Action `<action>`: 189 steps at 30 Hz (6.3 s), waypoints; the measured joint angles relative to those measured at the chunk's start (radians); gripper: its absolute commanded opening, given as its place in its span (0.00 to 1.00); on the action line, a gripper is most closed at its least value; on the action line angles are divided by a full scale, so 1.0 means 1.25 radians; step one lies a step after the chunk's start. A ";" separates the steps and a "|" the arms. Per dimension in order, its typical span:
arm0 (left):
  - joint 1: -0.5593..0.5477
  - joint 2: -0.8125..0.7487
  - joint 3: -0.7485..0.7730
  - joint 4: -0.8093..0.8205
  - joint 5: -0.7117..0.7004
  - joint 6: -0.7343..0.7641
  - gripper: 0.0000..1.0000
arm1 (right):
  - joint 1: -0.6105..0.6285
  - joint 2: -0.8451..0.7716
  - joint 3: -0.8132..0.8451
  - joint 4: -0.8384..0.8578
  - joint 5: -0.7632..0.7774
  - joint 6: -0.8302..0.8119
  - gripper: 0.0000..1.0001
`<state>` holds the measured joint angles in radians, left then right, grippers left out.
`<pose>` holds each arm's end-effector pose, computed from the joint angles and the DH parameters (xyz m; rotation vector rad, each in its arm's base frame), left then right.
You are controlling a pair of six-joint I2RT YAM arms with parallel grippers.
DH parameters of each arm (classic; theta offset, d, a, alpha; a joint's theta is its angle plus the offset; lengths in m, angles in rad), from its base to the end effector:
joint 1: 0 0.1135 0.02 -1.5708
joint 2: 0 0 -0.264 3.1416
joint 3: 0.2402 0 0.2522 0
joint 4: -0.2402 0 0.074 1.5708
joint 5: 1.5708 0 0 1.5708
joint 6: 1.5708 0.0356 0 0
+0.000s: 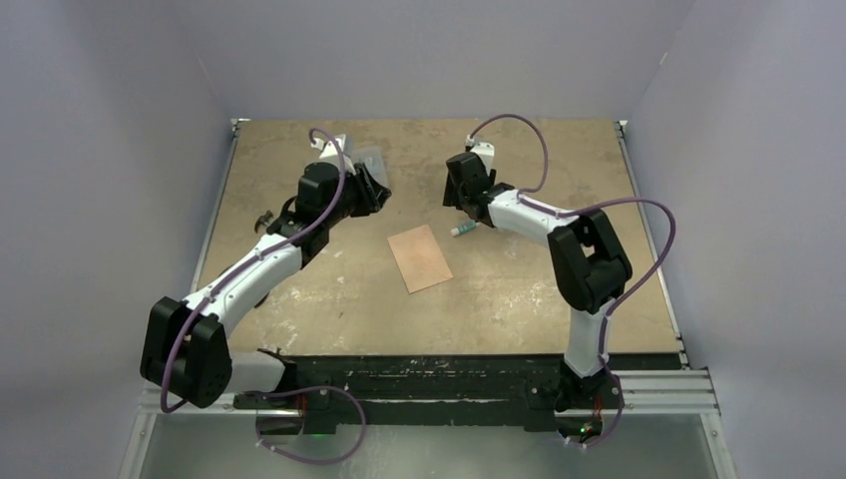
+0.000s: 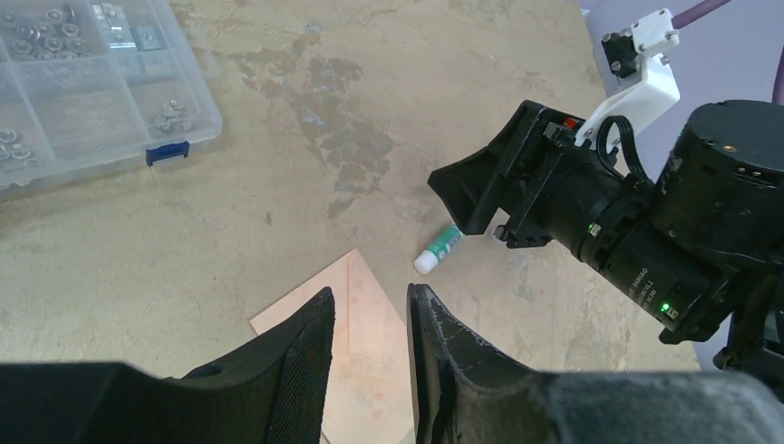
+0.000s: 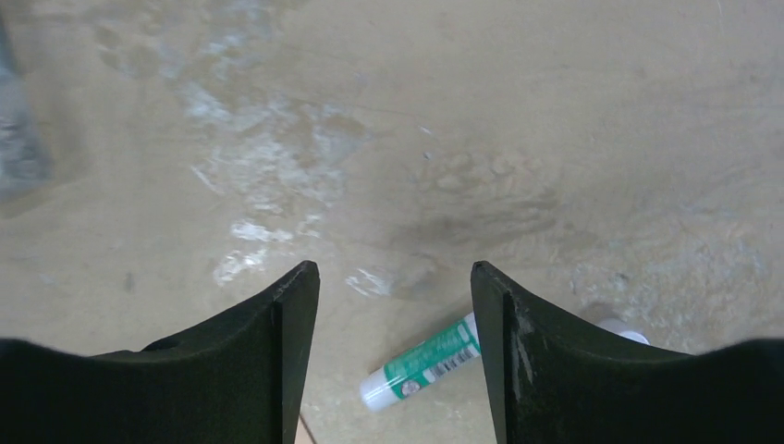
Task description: Place the letter into the envelope and seal it
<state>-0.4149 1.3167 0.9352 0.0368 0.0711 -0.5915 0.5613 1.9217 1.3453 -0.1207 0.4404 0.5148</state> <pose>0.2794 -0.1258 0.2965 -0.1256 1.9823 -0.7355 0.3723 0.2162 0.2100 0.1771 2.1851 0.1027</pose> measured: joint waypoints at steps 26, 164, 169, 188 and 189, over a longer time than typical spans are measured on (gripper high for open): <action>0.000 0.016 -0.051 0.003 0.001 -0.021 0.33 | 0.018 -0.331 -0.384 -0.275 -0.204 0.276 0.82; 0.014 0.071 0.093 -0.072 0.672 -0.031 0.46 | 0.058 -0.469 -0.336 0.237 -0.786 -0.448 0.00; 0.014 0.075 0.093 -0.058 0.677 -0.045 0.45 | 0.063 -0.469 -0.333 0.230 -0.786 -0.463 0.00; 0.017 0.090 0.071 -0.001 0.708 -0.103 0.16 | 0.085 -0.463 -0.331 0.204 -0.782 -0.488 0.00; 0.017 0.090 0.069 -0.001 0.714 -0.104 0.05 | 0.085 -0.462 -0.331 0.200 -0.781 -0.489 0.00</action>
<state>-0.3931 1.4292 1.0218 0.0357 0.9642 -0.7216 0.6678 1.3441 0.9321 0.1291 -0.5362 -0.0959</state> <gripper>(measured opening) 0.284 0.243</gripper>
